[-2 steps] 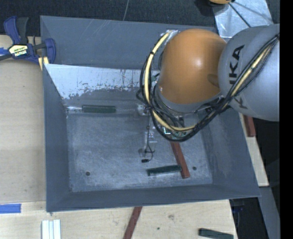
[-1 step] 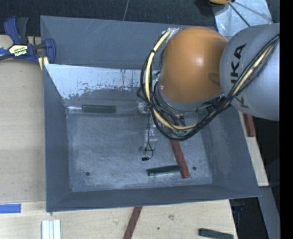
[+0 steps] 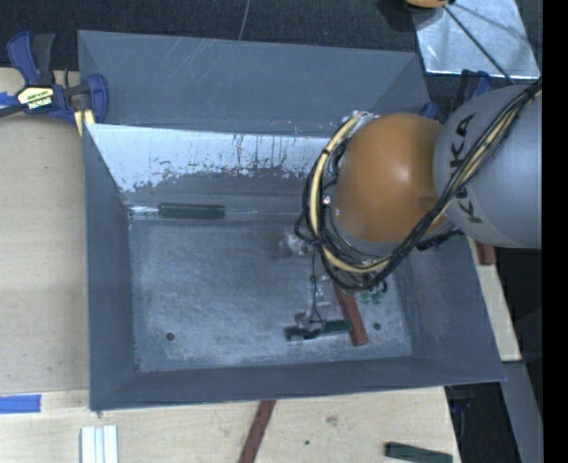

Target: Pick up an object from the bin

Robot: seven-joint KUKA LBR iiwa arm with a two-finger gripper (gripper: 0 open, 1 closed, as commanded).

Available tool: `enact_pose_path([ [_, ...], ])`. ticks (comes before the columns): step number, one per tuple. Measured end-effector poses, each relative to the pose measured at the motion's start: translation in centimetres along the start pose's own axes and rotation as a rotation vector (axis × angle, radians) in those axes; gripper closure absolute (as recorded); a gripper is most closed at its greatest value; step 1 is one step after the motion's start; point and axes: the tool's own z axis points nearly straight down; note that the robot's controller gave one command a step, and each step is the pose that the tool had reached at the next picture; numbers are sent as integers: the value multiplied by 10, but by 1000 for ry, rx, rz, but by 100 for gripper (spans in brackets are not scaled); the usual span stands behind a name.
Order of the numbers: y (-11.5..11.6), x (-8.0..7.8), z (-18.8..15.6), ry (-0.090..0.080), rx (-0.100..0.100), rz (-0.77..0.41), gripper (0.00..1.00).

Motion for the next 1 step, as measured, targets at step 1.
enact_pose_path([
  [1,-49,24,1,10,-2,-207,0],
])
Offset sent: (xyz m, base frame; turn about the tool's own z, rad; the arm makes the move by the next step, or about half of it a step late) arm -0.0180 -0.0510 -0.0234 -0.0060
